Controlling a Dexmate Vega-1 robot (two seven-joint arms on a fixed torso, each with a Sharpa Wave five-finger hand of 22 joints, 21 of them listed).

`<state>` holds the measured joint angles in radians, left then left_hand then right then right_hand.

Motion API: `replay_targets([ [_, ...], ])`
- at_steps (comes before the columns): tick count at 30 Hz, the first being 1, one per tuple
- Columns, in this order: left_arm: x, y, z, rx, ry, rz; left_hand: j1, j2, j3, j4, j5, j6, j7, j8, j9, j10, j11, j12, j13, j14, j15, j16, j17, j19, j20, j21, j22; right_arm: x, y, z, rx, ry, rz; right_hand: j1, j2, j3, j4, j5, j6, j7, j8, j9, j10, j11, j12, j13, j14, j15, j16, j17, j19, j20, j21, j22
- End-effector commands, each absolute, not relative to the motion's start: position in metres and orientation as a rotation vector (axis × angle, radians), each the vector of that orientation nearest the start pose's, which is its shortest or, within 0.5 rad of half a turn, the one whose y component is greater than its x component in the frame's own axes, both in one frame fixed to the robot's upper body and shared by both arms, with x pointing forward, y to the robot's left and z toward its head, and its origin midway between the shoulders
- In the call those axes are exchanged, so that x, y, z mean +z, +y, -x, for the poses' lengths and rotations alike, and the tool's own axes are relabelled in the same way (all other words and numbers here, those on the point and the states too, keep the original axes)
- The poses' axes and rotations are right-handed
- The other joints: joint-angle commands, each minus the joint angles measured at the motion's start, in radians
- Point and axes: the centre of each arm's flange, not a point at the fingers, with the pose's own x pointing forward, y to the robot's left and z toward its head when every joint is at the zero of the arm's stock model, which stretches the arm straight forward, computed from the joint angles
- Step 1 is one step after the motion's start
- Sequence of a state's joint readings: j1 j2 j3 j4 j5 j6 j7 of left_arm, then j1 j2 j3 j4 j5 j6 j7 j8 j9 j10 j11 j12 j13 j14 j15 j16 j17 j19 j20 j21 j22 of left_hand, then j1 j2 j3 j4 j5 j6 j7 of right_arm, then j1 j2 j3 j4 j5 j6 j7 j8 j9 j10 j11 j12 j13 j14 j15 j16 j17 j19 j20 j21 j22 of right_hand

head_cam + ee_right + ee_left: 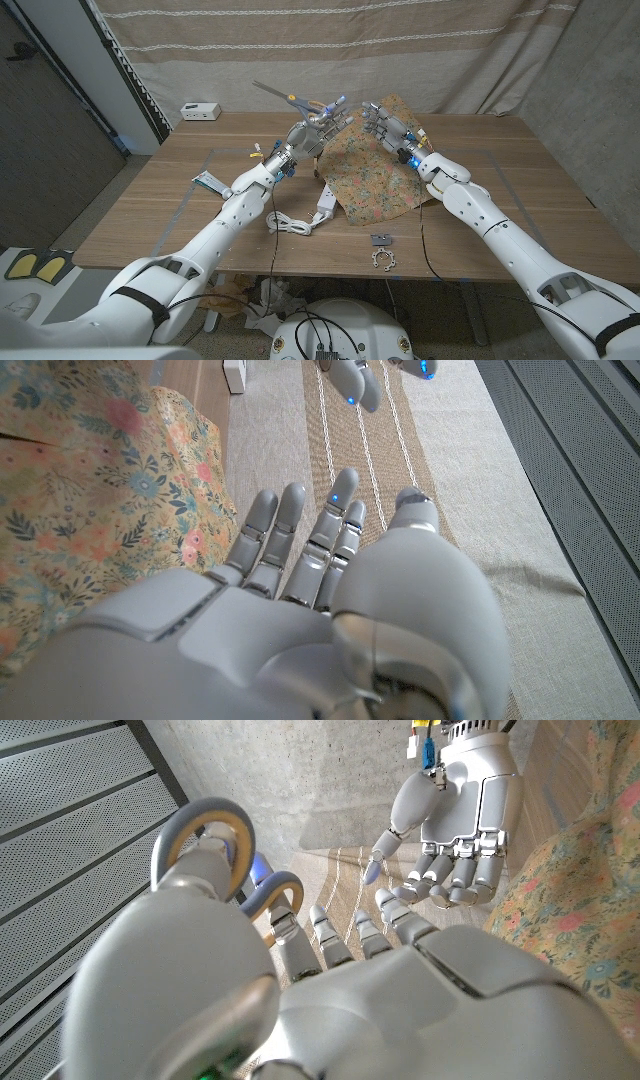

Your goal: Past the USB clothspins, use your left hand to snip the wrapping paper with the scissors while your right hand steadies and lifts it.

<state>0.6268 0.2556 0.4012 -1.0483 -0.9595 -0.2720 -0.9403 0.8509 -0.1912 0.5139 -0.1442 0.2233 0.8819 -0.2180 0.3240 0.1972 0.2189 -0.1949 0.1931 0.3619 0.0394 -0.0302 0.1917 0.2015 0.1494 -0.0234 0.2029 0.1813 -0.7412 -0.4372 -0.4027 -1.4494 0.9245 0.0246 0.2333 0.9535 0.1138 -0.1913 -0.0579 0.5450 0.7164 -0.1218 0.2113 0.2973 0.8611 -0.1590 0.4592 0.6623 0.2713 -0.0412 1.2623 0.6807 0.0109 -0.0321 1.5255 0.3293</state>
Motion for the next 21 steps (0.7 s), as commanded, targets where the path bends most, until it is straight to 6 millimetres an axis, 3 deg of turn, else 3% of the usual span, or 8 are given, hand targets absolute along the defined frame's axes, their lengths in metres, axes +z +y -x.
replay_targets([
  [1, 0.023, 0.1537, -0.634, -1.016, -0.782, 0.206, -0.022, 0.006, -0.049, -0.004, 0.021, 0.042, 0.006, 0.005, 0.008, 0.068, -0.02, 0.04, 0.0, 0.029, -0.148, 0.017, 0.001, -0.003, -0.008, -0.001, 0.003, 0.0408, -0.1881, -0.6366, 0.622, -0.525, -0.275, 0.013, 0.004, -0.003, -0.009, 0.005, 0.007, -0.001, 0.001, 0.003, 0.005, -0.003, 0.006, -0.001, 0.01, -0.172, 0.004, 0.0, -0.002, -0.103, 0.003, 0.001],
  [4, 0.023, 0.1538, -0.6328, -1.006, -0.789, 0.21, 0.002, 0.029, -0.063, -0.009, 0.037, 0.097, 0.041, 0.014, 0.003, 0.157, -0.024, 0.081, 0.02, 0.07, -0.178, 0.034, 0.011, -0.002, -0.021, 0.001, 0.003, 0.0407, -0.1879, -0.6365, 0.622, -0.531, -0.268, 0.015, 0.004, -0.002, -0.01, 0.005, 0.006, -0.002, 0.0, 0.002, 0.004, -0.003, 0.006, -0.002, 0.01, -0.173, 0.005, -0.001, -0.001, -0.103, 0.004, 0.0],
  [8, 0.0229, 0.154, -0.6325, -0.994, -0.788, 0.21, 0.031, 0.056, -0.057, -0.004, 0.049, 0.128, 0.034, 0.009, -0.001, 0.233, -0.024, 0.137, 0.07, 0.146, -0.18, 0.069, 0.039, 0.004, -0.031, 0.004, 0.003, 0.0407, -0.1879, -0.6365, 0.622, -0.526, -0.274, 0.017, 0.004, -0.002, -0.011, 0.006, 0.007, -0.001, 0.0, 0.003, 0.004, -0.004, 0.008, -0.002, 0.009, -0.172, 0.005, -0.002, -0.002, -0.104, 0.004, -0.001],
  [12, 0.0216, 0.1537, -0.6331, -0.992, -0.782, 0.225, 0.038, 0.064, -0.055, -0.001, 0.052, 0.129, 0.028, 0.003, -0.002, 0.24, -0.023, 0.155, 0.092, 0.157, -0.183, 0.075, 0.053, 0.008, -0.029, 0.005, 0.004, 0.0407, -0.1881, -0.6366, 0.622, -0.529, -0.271, 0.018, 0.004, -0.002, -0.012, 0.006, 0.006, -0.002, 0.0, 0.003, 0.003, -0.004, 0.009, -0.002, 0.009, -0.172, 0.006, -0.003, -0.002, -0.104, 0.005, -0.002],
  [15, 0.0218, 0.1538, -0.6328, -0.991, -0.785, 0.216, 0.056, 0.086, -0.053, 0.006, 0.056, 0.139, 0.036, -0.016, -0.005, 0.293, -0.023, 0.259, 0.208, 0.197, -0.182, 0.104, 0.123, 0.01, -0.03, 0.005, 0.004, 0.0406, -0.1884, -0.6364, 0.62, -0.529, -0.273, 0.019, 0.004, -0.003, -0.013, 0.005, 0.007, -0.003, 0.0, 0.003, 0.001, -0.006, 0.01, -0.002, 0.009, -0.172, 0.007, -0.004, -0.003, -0.104, 0.005, -0.003],
  [16, 0.0218, 0.1538, -0.6326, -0.986, -0.784, 0.222, 0.066, 0.077, -0.056, 0.001, 0.055, 0.142, 0.027, -0.023, -0.005, 0.276, -0.022, 0.28, 0.247, 0.203, -0.182, 0.109, 0.146, 0.012, -0.029, 0.006, 0.004, 0.0406, -0.1886, -0.6363, 0.621, -0.53, -0.273, 0.019, 0.004, -0.003, -0.013, 0.005, 0.007, -0.001, -0.001, 0.003, 0.002, -0.005, 0.01, -0.003, 0.009, -0.172, 0.007, -0.004, -0.004, -0.104, 0.005, -0.004],
  [21, 0.0218, 0.1534, -0.6331, -0.984, -0.781, 0.227, 0.083, 0.087, -0.063, 0.006, 0.052, 0.16, 0.037, -0.039, -0.002, 0.281, -0.02, 0.397, 0.408, 0.244, -0.184, 0.143, 0.237, 0.031, -0.025, 0.011, 0.007, 0.0405, -0.1899, -0.6355, 0.616, -0.536, -0.269, 0.018, 0.004, -0.004, -0.013, 0.005, 0.006, -0.002, -0.001, 0.003, 0.001, -0.005, 0.012, -0.002, 0.009, -0.171, 0.009, -0.005, -0.003, -0.104, 0.006, -0.005],
])
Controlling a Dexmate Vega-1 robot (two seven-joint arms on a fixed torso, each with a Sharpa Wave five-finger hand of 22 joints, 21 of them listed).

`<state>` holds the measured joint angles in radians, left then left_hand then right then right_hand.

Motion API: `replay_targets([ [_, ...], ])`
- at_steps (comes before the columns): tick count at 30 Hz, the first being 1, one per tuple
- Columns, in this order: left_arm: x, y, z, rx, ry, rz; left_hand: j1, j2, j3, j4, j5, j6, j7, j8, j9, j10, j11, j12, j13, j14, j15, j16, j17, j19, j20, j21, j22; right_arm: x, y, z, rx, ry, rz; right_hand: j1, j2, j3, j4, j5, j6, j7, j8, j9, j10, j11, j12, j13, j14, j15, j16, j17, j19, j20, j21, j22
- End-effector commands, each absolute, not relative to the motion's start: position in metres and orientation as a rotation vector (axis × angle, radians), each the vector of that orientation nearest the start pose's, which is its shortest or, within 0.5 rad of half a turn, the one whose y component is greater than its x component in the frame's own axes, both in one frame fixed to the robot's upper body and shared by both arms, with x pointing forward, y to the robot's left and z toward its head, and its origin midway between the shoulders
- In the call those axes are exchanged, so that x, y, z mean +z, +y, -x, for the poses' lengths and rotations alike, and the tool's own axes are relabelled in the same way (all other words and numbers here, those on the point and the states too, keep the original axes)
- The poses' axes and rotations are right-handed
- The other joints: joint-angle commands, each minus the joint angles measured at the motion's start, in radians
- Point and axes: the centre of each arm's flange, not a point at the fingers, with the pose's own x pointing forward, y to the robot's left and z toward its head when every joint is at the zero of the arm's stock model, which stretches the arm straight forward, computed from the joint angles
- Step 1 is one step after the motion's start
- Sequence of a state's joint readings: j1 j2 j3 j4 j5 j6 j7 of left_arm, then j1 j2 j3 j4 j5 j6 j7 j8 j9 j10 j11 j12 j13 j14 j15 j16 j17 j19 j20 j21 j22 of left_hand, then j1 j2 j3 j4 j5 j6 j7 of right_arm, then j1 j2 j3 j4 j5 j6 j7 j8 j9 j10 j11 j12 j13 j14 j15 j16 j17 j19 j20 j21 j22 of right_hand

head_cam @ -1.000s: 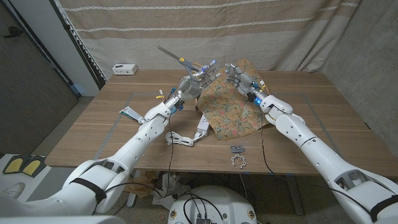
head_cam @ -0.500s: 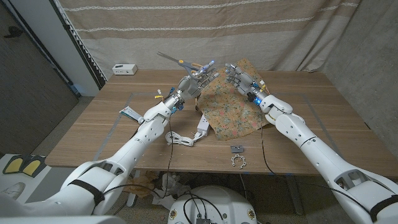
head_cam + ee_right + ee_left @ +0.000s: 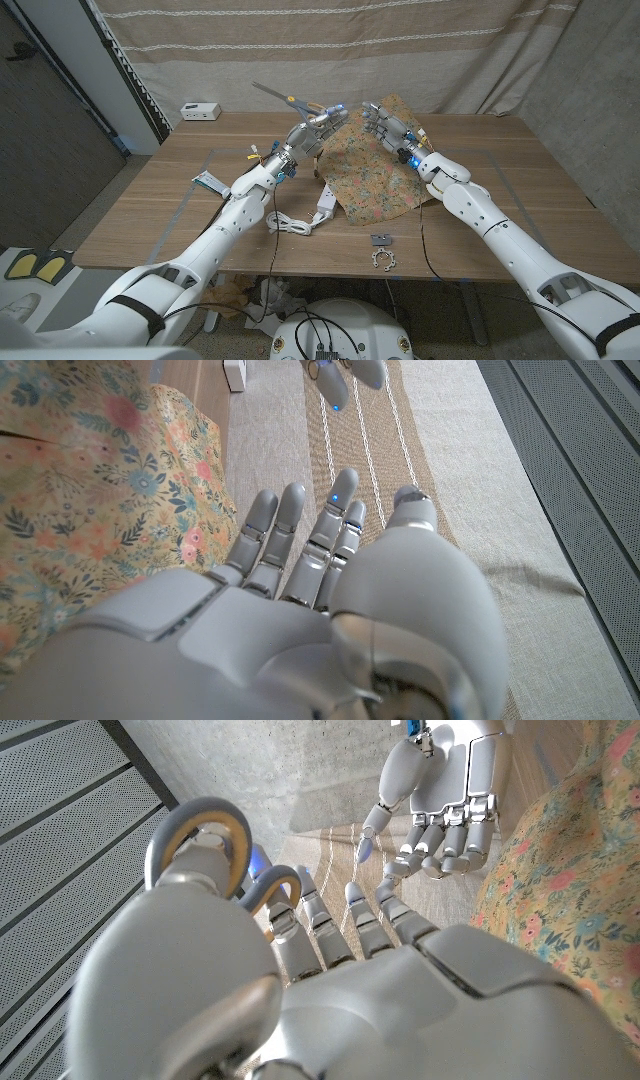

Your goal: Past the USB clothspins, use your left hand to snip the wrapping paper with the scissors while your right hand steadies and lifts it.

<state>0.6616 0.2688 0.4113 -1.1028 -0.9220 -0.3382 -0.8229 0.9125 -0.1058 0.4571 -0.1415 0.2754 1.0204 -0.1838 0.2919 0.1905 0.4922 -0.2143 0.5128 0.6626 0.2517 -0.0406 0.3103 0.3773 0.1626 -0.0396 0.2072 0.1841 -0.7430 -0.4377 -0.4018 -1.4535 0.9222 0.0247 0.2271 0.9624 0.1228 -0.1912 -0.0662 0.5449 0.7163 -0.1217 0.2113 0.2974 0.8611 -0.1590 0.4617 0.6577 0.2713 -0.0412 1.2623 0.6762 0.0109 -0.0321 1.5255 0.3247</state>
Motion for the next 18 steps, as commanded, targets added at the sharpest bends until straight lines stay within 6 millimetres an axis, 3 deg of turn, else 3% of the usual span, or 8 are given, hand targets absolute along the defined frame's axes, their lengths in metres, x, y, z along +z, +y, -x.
replay_targets([
  [1, 0.0216, 0.1534, -0.6332, -0.978, -0.78, 0.227, 0.021, 0.005, -0.008, 0.006, 0.0, 0.027, 0.005, -0.007, 0.006, 0.004, 0.0, 0.1, 0.139, 0.043, -0.172, 0.035, 0.081, 0.018, -0.009, 0.006, 0.005, 0.0404, -0.1901, -0.6354, 0.616, -0.534, -0.273, 0.01, -0.005, -0.004, -0.005, 0.005, 0.006, -0.002, -0.001, 0.003, 0.0, -0.006, 0.01, 0.003, 0.008, -0.171, 0.009, -0.001, -0.004, -0.103, 0.006, -0.001],
  [5, 0.0212, 0.1529, -0.6336, -0.978, -0.779, 0.231, 0.034, 0.013, -0.018, 0.009, -0.001, 0.041, 0.003, -0.016, 0.007, -0.02, 0.001, 0.201, 0.298, 0.08, -0.17, 0.079, 0.18, 0.032, -0.007, 0.006, 0.008, 0.0402, -0.1909, -0.6347, 0.614, -0.534, -0.275, 0.01, -0.005, -0.005, -0.005, 0.005, 0.007, -0.001, -0.001, 0.003, -0.001, -0.004, 0.011, 0.002, 0.007, -0.171, 0.01, -0.002, -0.004, -0.105, 0.007, -0.003],
  [6, 0.0213, 0.1529, -0.6337, -0.974, -0.779, 0.234, 0.042, 0.02, -0.028, 0.01, -0.002, 0.057, -0.001, -0.016, 0.006, -0.017, 0.001, 0.252, 0.371, 0.087, -0.171, 0.108, 0.234, 0.037, -0.007, 0.005, 0.009, 0.0402, -0.1911, -0.6345, 0.613, -0.534, -0.276, 0.009, -0.005, -0.005, -0.005, 0.005, 0.006, -0.002, -0.002, 0.003, -0.001, -0.003, 0.012, 0.002, 0.007, -0.171, 0.011, -0.003, -0.004, -0.104, 0.007, -0.003],
  [7, 0.0213, 0.1529, -0.6338, -0.975, -0.779, 0.234, 0.07, 0.019, -0.062, -0.002, -0.009, 0.064, -0.004, -0.026, 0.006, -0.04, 0.002, 0.324, 0.493, 0.068, -0.166, 0.168, 0.345, 0.038, -0.006, 0.004, 0.015, 0.0401, -0.1914, -0.6344, 0.611, -0.537, -0.273, 0.009, -0.005, -0.005, -0.005, 0.005, 0.007, -0.002, -0.001, 0.003, 0.001, -0.001, 0.013, 0.001, 0.007, -0.171, 0.011, -0.003, -0.004, -0.104, 0.007, -0.004],
  [9, 0.0216, 0.1527, -0.6341, -0.975, -0.778, 0.235, 0.065, 0.024, -0.067, 0.006, -0.009, 0.08, -0.011, -0.024, 0.005, -0.047, 0.002, 0.343, 0.526, 0.078, -0.171, 0.182, 0.369, 0.048, -0.01, 0.008, 0.016, 0.0401, -0.1918, -0.6343, 0.611, -0.537, -0.276, 0.01, -0.005, -0.005, -0.005, 0.005, 0.006, -0.002, -0.002, 0.003, -0.001, -0.002, 0.013, 0.0, 0.007, -0.172, 0.012, -0.004, -0.004, -0.104, 0.008, -0.005],
  [12, 0.0214, 0.152, -0.6341, -0.971, -0.777, 0.237, 0.085, 0.025, -0.104, 0.002, -0.014, 0.085, -0.012, -0.036, 0.001, -0.051, 0.0, 0.401, 0.573, 0.073, -0.174, 0.26, 0.479, 0.055, -0.008, 0.009, 0.019, 0.0402, -0.1922, -0.634, 0.61, -0.539, -0.272, 0.008, -0.005, -0.006, -0.005, 0.004, 0.006, -0.001, -0.002, 0.003, -0.003, -0.003, 0.014, 0.0, 0.007, -0.171, 0.013, -0.005, -0.004, -0.103, 0.008, -0.006],
  [18, 0.0204, 0.1515, -0.6341, -0.969, -0.776, 0.246, 0.106, 0.033, -0.136, 0.005, -0.014, 0.099, -0.022, -0.047, 0.001, -0.047, 0.003, 0.485, 0.575, 0.059, -0.172, 0.336, 0.597, 0.068, -0.008, 0.015, 0.026, 0.0406, -0.1936, -0.6329, 0.605, -0.543, -0.275, 0.008, -0.005, -0.007, -0.005, 0.004, 0.006, -0.001, -0.003, 0.003, -0.002, -0.002, 0.015, -0.002, 0.006, -0.171, 0.015, -0.006, -0.005, -0.103, 0.009, -0.008],
])
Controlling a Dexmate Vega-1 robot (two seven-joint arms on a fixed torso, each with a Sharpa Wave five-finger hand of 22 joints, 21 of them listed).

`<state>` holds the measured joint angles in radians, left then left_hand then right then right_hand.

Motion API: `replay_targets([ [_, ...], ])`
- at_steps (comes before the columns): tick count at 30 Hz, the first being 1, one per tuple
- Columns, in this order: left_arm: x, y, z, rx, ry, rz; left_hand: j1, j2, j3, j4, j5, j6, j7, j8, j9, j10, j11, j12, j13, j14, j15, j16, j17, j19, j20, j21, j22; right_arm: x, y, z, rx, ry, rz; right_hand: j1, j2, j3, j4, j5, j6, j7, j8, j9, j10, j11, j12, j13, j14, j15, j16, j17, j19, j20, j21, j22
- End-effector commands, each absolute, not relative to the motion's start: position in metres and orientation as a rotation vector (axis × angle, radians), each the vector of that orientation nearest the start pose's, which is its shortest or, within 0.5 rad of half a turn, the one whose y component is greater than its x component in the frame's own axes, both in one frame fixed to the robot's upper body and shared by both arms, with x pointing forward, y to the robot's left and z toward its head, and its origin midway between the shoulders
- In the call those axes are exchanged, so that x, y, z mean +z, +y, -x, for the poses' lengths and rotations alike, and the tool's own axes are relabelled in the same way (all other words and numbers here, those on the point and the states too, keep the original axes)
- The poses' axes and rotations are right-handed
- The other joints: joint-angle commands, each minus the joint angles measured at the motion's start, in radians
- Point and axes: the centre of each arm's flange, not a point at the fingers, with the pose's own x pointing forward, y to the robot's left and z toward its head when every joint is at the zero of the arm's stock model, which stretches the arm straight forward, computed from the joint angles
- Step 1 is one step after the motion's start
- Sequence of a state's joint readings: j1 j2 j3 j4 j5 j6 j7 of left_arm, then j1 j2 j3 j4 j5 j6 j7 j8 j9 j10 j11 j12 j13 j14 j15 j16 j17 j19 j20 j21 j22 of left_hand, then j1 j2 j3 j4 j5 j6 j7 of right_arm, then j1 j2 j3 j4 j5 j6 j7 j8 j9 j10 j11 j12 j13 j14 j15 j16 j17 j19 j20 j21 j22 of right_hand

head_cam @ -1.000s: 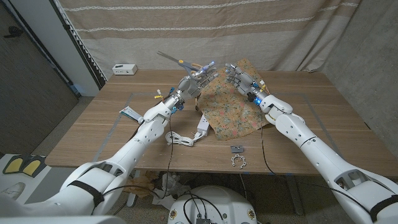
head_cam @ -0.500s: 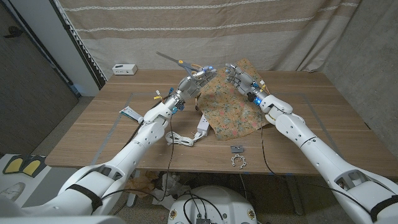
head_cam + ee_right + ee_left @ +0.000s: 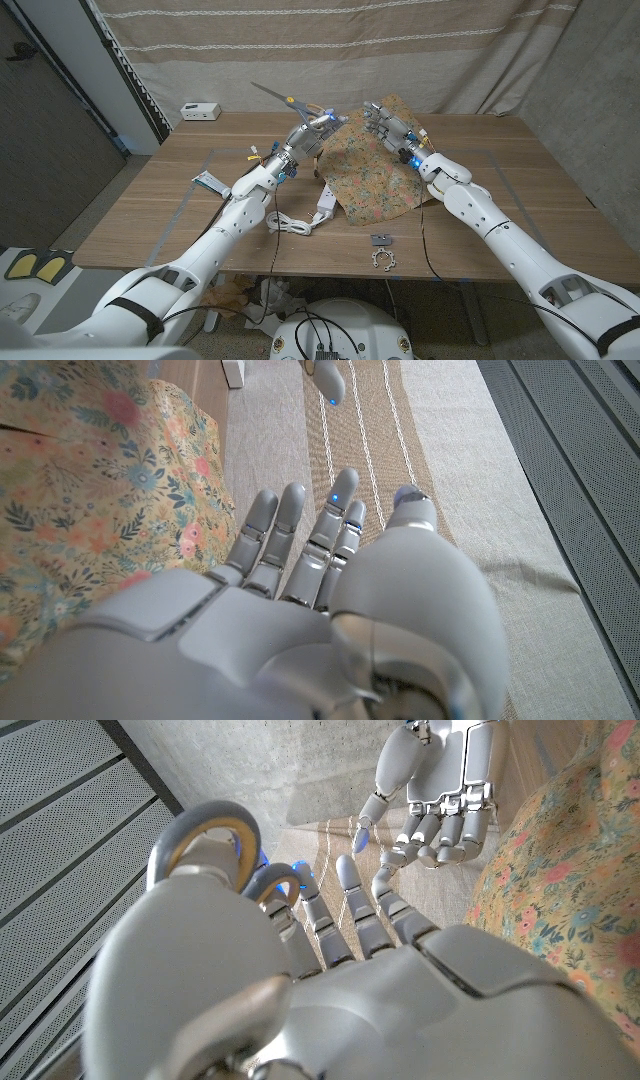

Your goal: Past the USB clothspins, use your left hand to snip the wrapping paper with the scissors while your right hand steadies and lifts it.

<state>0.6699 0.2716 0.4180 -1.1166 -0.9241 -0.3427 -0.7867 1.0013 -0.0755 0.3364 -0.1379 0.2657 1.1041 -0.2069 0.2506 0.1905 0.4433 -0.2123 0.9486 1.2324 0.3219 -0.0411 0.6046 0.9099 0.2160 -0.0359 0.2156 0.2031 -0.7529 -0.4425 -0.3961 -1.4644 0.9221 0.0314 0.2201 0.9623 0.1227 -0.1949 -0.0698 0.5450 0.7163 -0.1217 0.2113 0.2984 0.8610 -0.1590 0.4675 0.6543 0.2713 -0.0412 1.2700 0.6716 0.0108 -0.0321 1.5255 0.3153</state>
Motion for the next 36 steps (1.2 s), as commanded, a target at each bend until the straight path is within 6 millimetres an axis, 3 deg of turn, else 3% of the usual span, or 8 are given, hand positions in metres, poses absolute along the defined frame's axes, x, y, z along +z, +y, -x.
replay_targets([
  [1, 0.021, 0.151, -0.635, -0.981, -0.776, 0.247, 0.018, 0.004, -0.016, 0.002, -0.004, 0.016, 0.0, -0.006, 0.001, 0.001, 0.001, 0.052, 0.005, -0.011, -0.172, 0.044, 0.068, 0.016, -0.012, 0.007, 0.007, 0.041, -0.194, -0.632, 0.603, -0.546, -0.273, 0.008, -0.005, -0.003, -0.001, 0.004, 0.006, -0.001, -0.002, 0.002, -0.002, -0.003, 0.009, 0.001, 0.006, -0.171, 0.007, -0.001, -0.005, -0.103, 0.009, 0.001],
  [12, 0.018, 0.149, -0.637, -0.985, -0.768, 0.304, 0.002, -0.006, -0.026, 0.011, 0.002, 0.014, 0.0, -0.004, 0.014, 0.002, 0.001, 0.092, 0.005, 0.008, -0.175, 0.045, 0.082, 0.023, -0.007, 0.011, 0.011, 0.044, -0.2, -0.627, 0.585, -0.565, -0.271, 0.005, -0.004, -0.006, 0.0, 0.004, 0.007, -0.001, -0.003, 0.002, -0.003, -0.004, 0.013, -0.002, 0.004, -0.171, 0.011, -0.004, -0.006, -0.103, 0.01, -0.003],
  [20, 0.014, 0.149, -0.64, -0.993, -0.743, 0.376, -0.014, -0.034, -0.042, 0.016, 0.016, 0.042, 0.018, 0.012, 0.027, 0.026, 0.002, 0.149, 0.007, 0.04, -0.171, 0.044, 0.095, 0.045, 0.004, 0.02, 0.016, 0.046, -0.201, -0.625, 0.581, -0.571, -0.269, 0.003, -0.007, -0.008, -0.001, 0.003, 0.006, -0.001, -0.003, 0.003, -0.004, -0.004, 0.015, -0.004, 0.001, -0.171, 0.013, -0.006, -0.006, -0.102, 0.011, -0.005],
  [25, 0.013, 0.151, -0.641, -0.984, -0.741, 0.377, -0.064, -0.081, -0.082, 0.03, 0.034, 0.025, 0.028, 0.009, 0.035, 0.029, 0.004, 0.189, 0.006, 0.048, -0.168, 0.038, 0.107, 0.049, 0.011, 0.022, 0.02, 0.047, -0.201, -0.623, 0.577, -0.579, -0.265, 0.003, -0.007, -0.009, -0.001, 0.003, 0.005, -0.002, -0.003, 0.003, -0.005, -0.005, 0.017, -0.005, -0.001, -0.171, 0.013, -0.008, -0.008, -0.102, 0.012, -0.006],
  [30, 0.012, 0.155, -0.643, -0.972, -0.733, 0.39, -0.083, -0.093, -0.1, 0.035, 0.049, -0.01, 0.029, -0.004, 0.037, 0.024, 0.004, 0.208, 0.006, 0.048, -0.169, 0.034, 0.115, 0.051, 0.016, 0.023, 0.022, 0.048, -0.2, -0.623, 0.577, -0.577, -0.267, 0.003, -0.008, -0.01, -0.001, 0.003, 0.006, -0.002, -0.004, 0.003, -0.006, -0.004, 0.019, -0.006, -0.002, -0.171, 0.015, -0.01, -0.009, -0.101, 0.014, -0.006],
  [33, 0.012, 0.158, -0.644, -0.966, -0.738, 0.39, -0.12, -0.108, -0.141, 0.041, 0.071, -0.068, 0.029, -0.032, 0.031, 0.011, 0.005, 0.24, 0.005, 0.049, -0.169, 0.027, 0.127, 0.049, 0.023, 0.022, 0.024, 0.048, -0.199, -0.622, 0.578, -0.579, -0.262, 0.003, -0.007, -0.01, -0.001, 0.004, 0.003, 0.0, -0.005, 0.002, -0.007, -0.004, 0.02, -0.005, -0.003, -0.171, 0.015, -0.011, -0.008, -0.1, 0.015, -0.006],
  [36, 0.011, 0.159, -0.646, -0.965, -0.741, 0.395, -0.132, -0.111, -0.157, 0.043, 0.077, -0.089, 0.029, -0.041, 0.029, 0.004, 0.005, 0.25, 0.005, 0.049, -0.169, 0.024, 0.131, 0.049, 0.024, 0.021, 0.025, 0.049, -0.198, -0.622, 0.578, -0.579, -0.261, 0.004, -0.007, -0.01, -0.002, 0.004, 0.002, 0.001, -0.006, 0.001, -0.007, -0.004, 0.021, -0.007, -0.004, -0.171, 0.015, -0.012, -0.009, -0.1, 0.015, -0.007],
])
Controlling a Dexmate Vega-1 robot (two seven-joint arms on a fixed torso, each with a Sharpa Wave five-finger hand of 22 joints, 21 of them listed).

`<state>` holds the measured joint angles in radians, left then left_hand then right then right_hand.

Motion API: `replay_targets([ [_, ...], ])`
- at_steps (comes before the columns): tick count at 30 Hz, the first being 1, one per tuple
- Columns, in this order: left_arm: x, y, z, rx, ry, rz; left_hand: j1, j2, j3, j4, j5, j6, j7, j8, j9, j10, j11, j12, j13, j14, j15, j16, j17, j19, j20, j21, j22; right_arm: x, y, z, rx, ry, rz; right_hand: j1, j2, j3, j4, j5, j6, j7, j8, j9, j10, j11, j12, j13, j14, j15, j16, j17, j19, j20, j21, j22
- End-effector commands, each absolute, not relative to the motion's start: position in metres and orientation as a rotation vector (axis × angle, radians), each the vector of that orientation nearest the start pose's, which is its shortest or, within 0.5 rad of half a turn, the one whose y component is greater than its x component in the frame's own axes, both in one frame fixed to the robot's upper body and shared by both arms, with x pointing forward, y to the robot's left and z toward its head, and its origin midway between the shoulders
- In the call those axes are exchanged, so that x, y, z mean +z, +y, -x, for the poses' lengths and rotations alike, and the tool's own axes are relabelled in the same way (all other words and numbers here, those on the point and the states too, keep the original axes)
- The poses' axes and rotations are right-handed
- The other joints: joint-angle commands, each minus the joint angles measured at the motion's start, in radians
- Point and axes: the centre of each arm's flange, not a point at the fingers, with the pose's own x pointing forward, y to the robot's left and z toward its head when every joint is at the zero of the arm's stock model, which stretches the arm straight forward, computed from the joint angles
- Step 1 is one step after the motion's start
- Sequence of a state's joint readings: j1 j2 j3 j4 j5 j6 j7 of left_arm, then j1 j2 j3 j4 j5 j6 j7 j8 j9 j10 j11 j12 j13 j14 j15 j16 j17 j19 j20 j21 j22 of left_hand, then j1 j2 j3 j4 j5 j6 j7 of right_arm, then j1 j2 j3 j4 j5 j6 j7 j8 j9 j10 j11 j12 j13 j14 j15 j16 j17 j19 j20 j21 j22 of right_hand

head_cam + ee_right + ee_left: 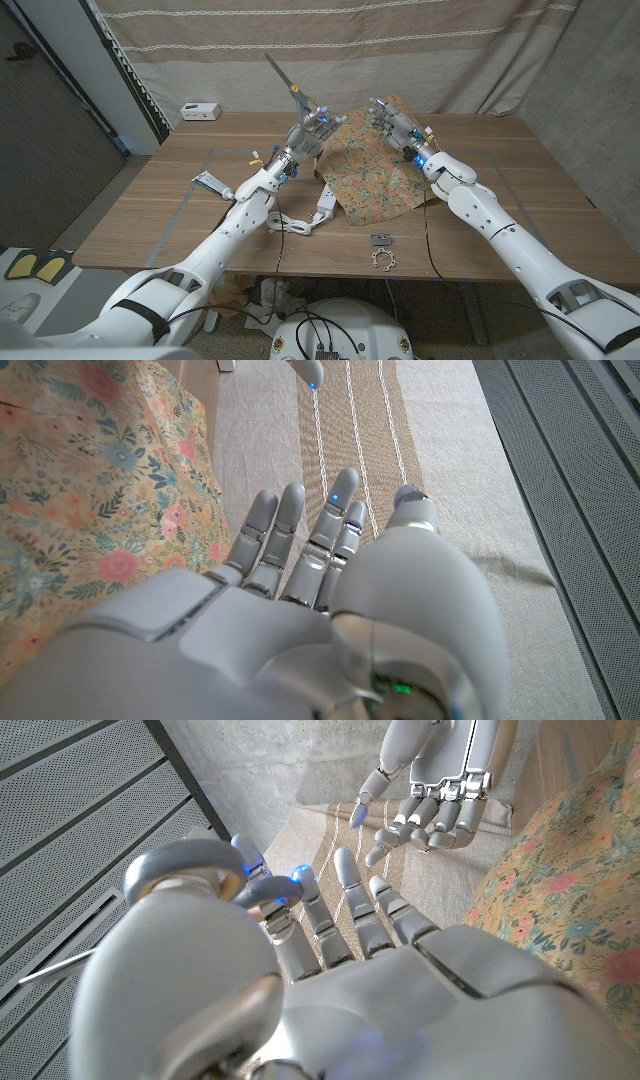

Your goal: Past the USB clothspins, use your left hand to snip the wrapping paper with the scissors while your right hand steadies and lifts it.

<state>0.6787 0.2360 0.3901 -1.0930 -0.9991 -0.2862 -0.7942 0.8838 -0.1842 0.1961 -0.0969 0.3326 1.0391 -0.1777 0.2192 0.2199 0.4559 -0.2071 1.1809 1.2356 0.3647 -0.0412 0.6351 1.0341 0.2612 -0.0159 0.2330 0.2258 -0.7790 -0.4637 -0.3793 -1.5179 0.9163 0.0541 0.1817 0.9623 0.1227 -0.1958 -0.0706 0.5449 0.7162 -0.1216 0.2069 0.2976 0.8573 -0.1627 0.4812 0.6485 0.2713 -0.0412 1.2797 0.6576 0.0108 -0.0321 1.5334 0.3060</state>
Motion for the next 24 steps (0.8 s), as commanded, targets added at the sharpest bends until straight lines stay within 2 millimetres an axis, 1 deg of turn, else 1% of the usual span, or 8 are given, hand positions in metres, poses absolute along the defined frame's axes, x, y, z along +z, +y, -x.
replay_targets([
  [1, 0.0113, 0.1595, -0.6461, -0.962, -0.742, 0.394, -0.022, -0.004, -0.024, 0.003, 0.012, -0.027, -0.001, -0.011, 0.0, -0.011, 0.0, 0.021, 0.002, 0.007, -0.168, -0.007, 0.008, 0.002, 0.007, 0.003, 0.002, 0.049, -0.198, -0.6216, 0.577, -0.579, -0.262, 0.004, -0.007, -0.009, -0.002, 0.004, 0.001, 0.001, -0.002, 0.002, -0.003, -0.001, 0.008, -0.001, -0.004, -0.172, 0.006, 0.001, -0.009, -0.099, 0.007, 0.002],
  [2, 0.011, 0.1596, -0.6464, -0.962, -0.744, 0.398, -0.027, -0.006, -0.029, 0.004, 0.013, -0.033, -0.002, -0.012, 0.0, -0.013, 0.0, 0.024, 0.001, 0.007, -0.168, -0.007, 0.009, 0.002, 0.006, 0.003, 0.003, 0.0493, -0.198, -0.6216, 0.576, -0.578, -0.262, 0.005, -0.007, -0.01, -0.002, 0.004, 0.002, 0.001, -0.002, 0.002, -0.003, 0.0, 0.008, -0.001, -0.004, -0.172, 0.006, 0.001, -0.009, -0.099, 0.007, 0.002],
  [3, 0.0109, 0.1595, -0.6468, -0.968, -0.745, 0.401, -0.045, -0.01, -0.05, 0.006, 0.017, -0.052, -0.002, -0.018, 0.0, -0.018, 0.0, 0.034, 0.001, 0.007, -0.168, -0.009, 0.013, 0.003, 0.006, 0.003, 0.003, 0.0497, -0.1979, -0.6216, 0.576, -0.578, -0.262, 0.005, -0.008, -0.01, -0.002, 0.004, 0.002, 0.001, -0.002, 0.002, -0.002, 0.0, 0.008, -0.002, -0.005, -0.172, 0.006, 0.001, -0.009, -0.099, 0.007, 0.002],
  [9, 0.0102, 0.1592, -0.6477, -0.967, -0.755, 0.412, -0.078, -0.014, -0.093, 0.008, 0.02, -0.079, 0.012, -0.02, 0.005, -0.029, 0.0, 0.054, 0.001, 0.013, -0.168, -0.01, 0.022, 0.002, 0.009, 0.001, 0.003, 0.0528, -0.1967, -0.6219, 0.579, -0.584, -0.255, 0.005, -0.007, -0.01, -0.002, 0.005, 0.001, 0.002, -0.003, 0.0, -0.003, 0.002, 0.01, -0.004, -0.006, -0.171, 0.007, -0.002, -0.01, -0.099, 0.009, 0.001],
  [16, 0.0094, 0.1634, -0.6472, -0.957, -0.759, 0.407, -0.147, -0.015, -0.195, 0.007, 0.007, -0.135, 0.042, -0.026, 0.011, -0.051, -0.001, 0.09, -0.005, 0.013, -0.162, -0.011, 0.045, -0.002, 0.019, -0.003, 0.004, 0.0537, -0.1957, -0.6227, 0.582, -0.585, -0.259, 0.005, -0.008, -0.012, -0.003, 0.005, 0.002, 0.004, -0.003, -0.001, -0.005, 0.002, 0.012, -0.006, -0.008, -0.171, 0.008, -0.004, -0.011, -0.098, 0.009, 0.0],
  [21, 0.0095, 0.1666, -0.6474, -0.939, -0.763, 0.402, -0.172, -0.009, -0.242, 0.005, 0.001, -0.172, 0.067, -0.029, 0.012, -0.072, -0.001, 0.098, -0.01, 0.003, -0.149, -0.012, 0.057, -0.011, 0.029, -0.006, 0.004, 0.0537, -0.1957, -0.6229, 0.581, -0.588, -0.259, 0.003, -0.011, -0.014, -0.002, 0.005, -0.001, 0.007, -0.005, -0.002, -0.006, 0.004, 0.013, -0.006, -0.01, -0.17, 0.009, -0.005, -0.015, -0.098, 0.01, 0.001],
  [22, 0.0094, 0.1671, -0.6476, -0.935, -0.762, 0.4, -0.185, -0.008, -0.262, 0.005, -0.002, -0.203, 0.07, -0.036, 0.012, -0.073, -0.001, 0.107, -0.008, 0.005, -0.15, -0.01, 0.063, -0.01, 0.03, -0.006, 0.004, 0.0537, -0.1958, -0.623, 0.582, -0.591, -0.257, 0.002, -0.011, -0.014, -0.002, 0.005, -0.001, 0.007, -0.005, -0.003, -0.007, 0.003, 0.013, -0.007, -0.01, -0.17, 0.01, -0.005, -0.014, -0.098, 0.01, 0.001],
  [24, 0.0096, 0.1677, -0.6483, -0.938, -0.76, 0.401, -0.193, -0.005, -0.281, 0.004, -0.005, -0.235, 0.078, -0.039, 0.014, -0.077, 0.0, 0.114, -0.008, 0.004, -0.147, -0.008, 0.069, -0.011, 0.033, -0.007, 0.005, 0.0536, -0.196, -0.6231, 0.583, -0.588, -0.263, -0.001, -0.013, -0.016, -0.001, 0.004, -0.001, 0.008, -0.005, -0.003, -0.007, 0.003, 0.013, -0.008, -0.011, -0.169, 0.011, -0.005, -0.016, -0.099, 0.01, 0.001],
])
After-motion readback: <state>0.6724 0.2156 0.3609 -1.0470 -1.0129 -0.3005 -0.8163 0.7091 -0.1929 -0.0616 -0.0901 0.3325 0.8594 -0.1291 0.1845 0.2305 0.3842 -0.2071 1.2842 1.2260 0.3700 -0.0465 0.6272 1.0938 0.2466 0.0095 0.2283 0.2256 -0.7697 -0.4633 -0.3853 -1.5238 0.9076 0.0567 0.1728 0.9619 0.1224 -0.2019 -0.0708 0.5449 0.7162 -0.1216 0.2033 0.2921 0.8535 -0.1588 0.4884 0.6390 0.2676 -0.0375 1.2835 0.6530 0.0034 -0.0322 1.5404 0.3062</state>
